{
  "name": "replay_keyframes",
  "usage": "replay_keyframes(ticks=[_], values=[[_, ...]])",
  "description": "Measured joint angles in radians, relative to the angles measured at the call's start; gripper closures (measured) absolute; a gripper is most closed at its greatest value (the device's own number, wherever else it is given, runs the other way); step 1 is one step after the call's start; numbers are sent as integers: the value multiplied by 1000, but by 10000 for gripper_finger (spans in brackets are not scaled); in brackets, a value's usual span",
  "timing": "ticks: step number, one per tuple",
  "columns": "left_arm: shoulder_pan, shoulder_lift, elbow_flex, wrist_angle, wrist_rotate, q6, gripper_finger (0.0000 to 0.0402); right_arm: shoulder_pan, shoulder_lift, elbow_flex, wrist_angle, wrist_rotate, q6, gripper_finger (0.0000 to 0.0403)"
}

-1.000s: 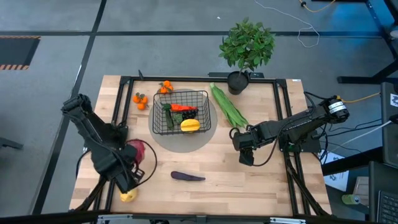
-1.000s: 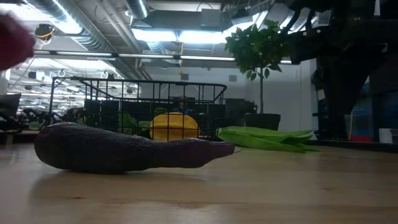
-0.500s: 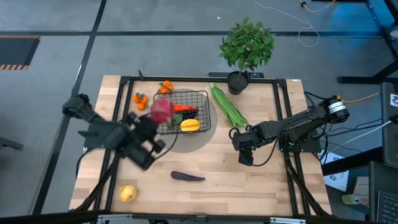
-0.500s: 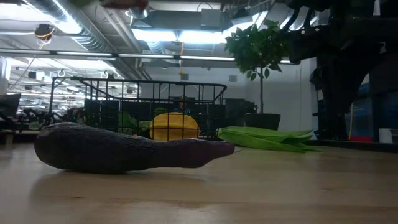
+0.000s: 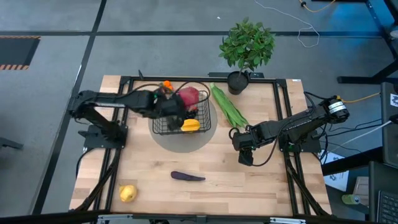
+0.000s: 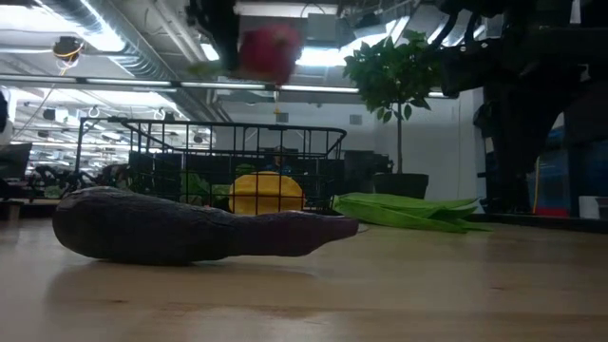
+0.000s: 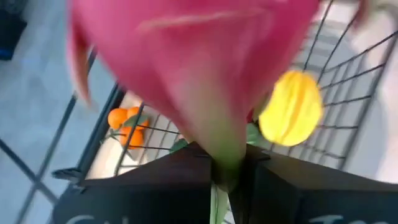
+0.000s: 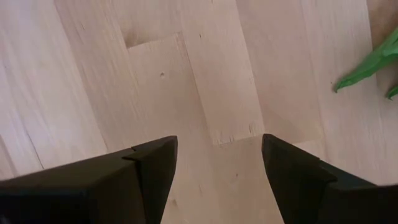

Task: Build produce basket
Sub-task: Put the pink dragonfruit into the black wire basket

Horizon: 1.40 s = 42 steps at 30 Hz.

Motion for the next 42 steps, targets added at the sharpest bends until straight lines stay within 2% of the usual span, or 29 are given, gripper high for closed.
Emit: replay_keyframes(ticks=[3, 7, 11, 15, 25, 31, 36, 39, 42], values=[[53, 40, 0, 25, 3, 72, 383, 0, 0, 0, 1, 0, -18, 181], [92, 85, 0, 26, 3, 100, 340, 0, 0, 0, 3, 0, -24, 181], [103, 113, 0, 29, 2, 105, 297, 0, 0, 0, 3, 0, -26, 181], [94, 114, 0, 30, -3, 107, 275, 0, 0, 0, 5, 0, -26, 181], [38, 101, 81, 27, -10, 110, 272, 0, 0, 0, 7, 0, -26, 181], [9, 101, 166, -172, -60, 39, 274, 0, 0, 0, 7, 0, -25, 181], [4, 101, 179, -447, -33, -151, 275, 0, 0, 0, 7, 0, -26, 181], [4, 100, 152, -429, -25, -203, 275, 0, 0, 0, 7, 0, -26, 181], [8, 101, 151, -442, 31, -218, 275, 0, 0, 0, 8, 0, -26, 181]])
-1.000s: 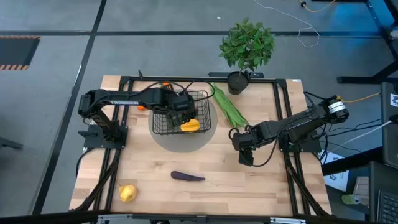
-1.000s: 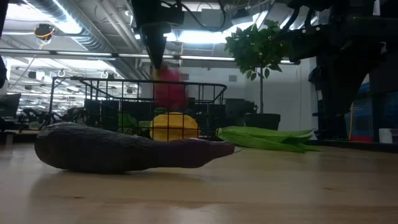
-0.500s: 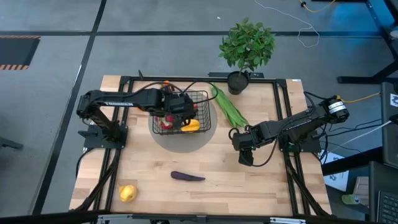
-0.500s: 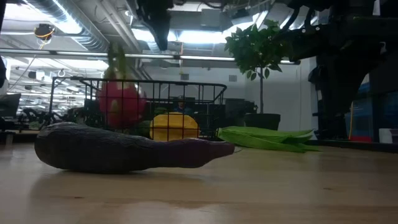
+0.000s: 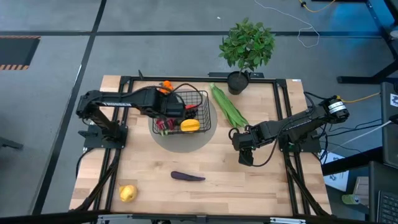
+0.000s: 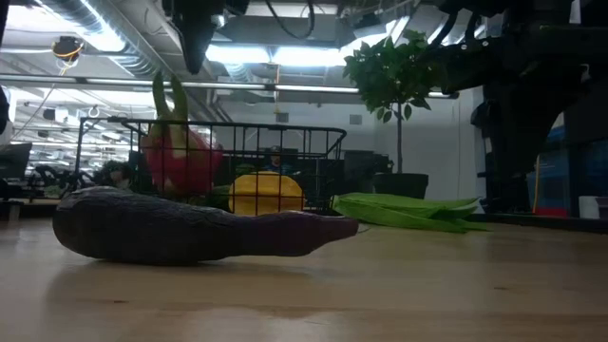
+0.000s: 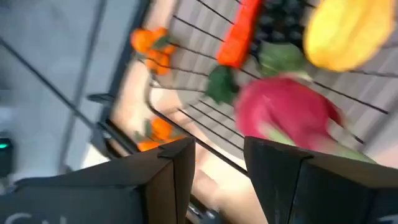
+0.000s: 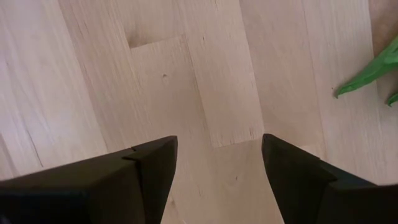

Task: Build produce basket
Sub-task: Put the pink dragonfruit into the black wire basket

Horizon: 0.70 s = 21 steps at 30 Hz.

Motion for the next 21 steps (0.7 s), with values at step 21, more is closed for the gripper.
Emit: replay_keyframes(ticks=[21], values=[[22, 45, -218, 17, 365, -44, 276, 0, 0, 0, 4, 0, -22, 181]])
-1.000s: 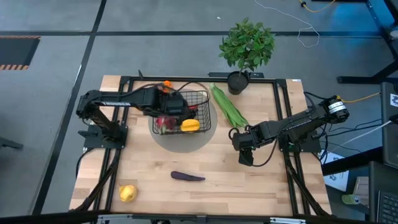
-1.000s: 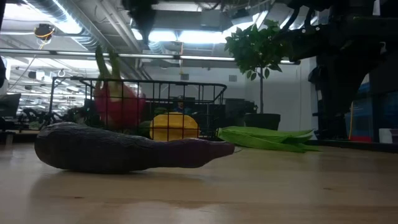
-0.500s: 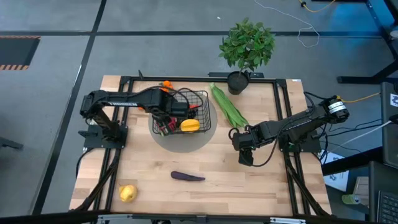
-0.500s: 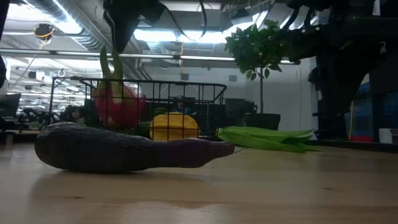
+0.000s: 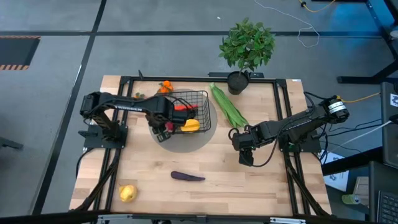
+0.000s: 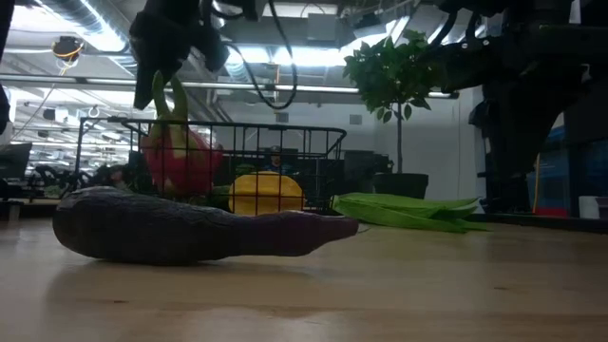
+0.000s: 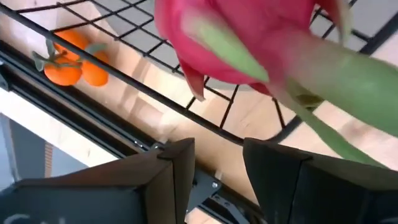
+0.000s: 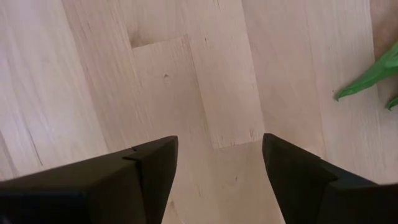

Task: Build produce basket
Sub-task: Put the pink dragonfruit into the black wire basket

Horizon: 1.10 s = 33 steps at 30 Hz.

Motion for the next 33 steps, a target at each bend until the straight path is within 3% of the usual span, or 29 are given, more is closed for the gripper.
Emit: replay_keyframes(ticks=[6, 12, 17, 21, 26, 29, 33], values=[[1, 0, 11, 98, -39, -10, 276, 0, 0, 0, 4, 0, 3, 181], [0, 0, 13, 332, -2, 58, 276, 0, 0, 0, 4, 0, 3, 181], [-1, 0, 45, 310, -81, 40, 276, 0, 0, 0, 4, 0, 3, 181], [-8, 0, 112, 197, -93, 9, 276, 0, 0, 0, 4, 0, 3, 181], [-15, -1, 145, 75, 52, -22, 276, 0, 0, 0, 4, 0, 1, 181], [-17, -1, 111, 128, 178, 7, 276, 0, 0, 0, 4, 0, 0, 181], [-32, 1, 48, 298, 200, 24, 276, 0, 0, 0, 4, 0, -1, 181]])
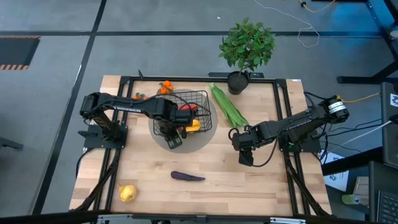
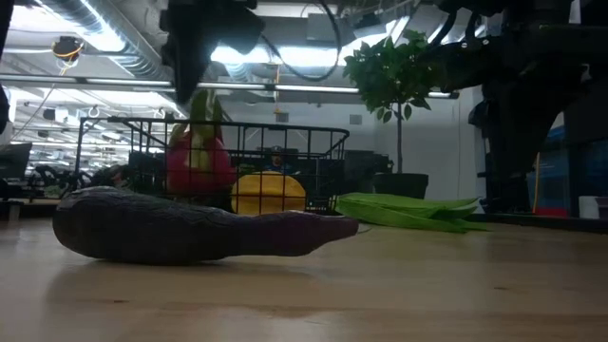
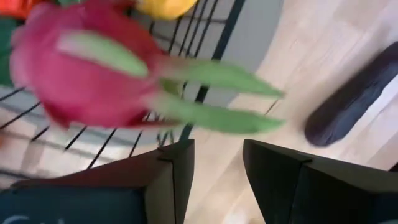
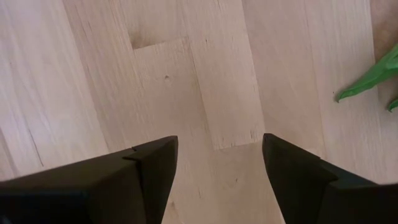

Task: Build produce basket
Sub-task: Put the pink dragonfruit into the black wire basket

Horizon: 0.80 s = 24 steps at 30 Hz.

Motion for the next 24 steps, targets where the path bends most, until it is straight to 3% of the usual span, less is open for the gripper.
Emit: replay_keyframes(ticks=[7, 15, 17, 21, 24], values=[[23, 0, -20, 153, -40, 29, 276, 0, 0, 0, -1, 0, 0, 181], [70, 0, -20, 268, -363, 79, 276, 0, 0, 0, -1, 0, 1, 181], [77, -1, -14, 233, -326, 79, 276, 0, 0, 0, -1, 0, 1, 181], [67, -13, 22, 92, -121, 81, 276, 0, 0, 0, -3, 0, 0, 181], [37, -11, 24, 43, -103, 129, 276, 0, 0, 0, -5, 0, -5, 181]])
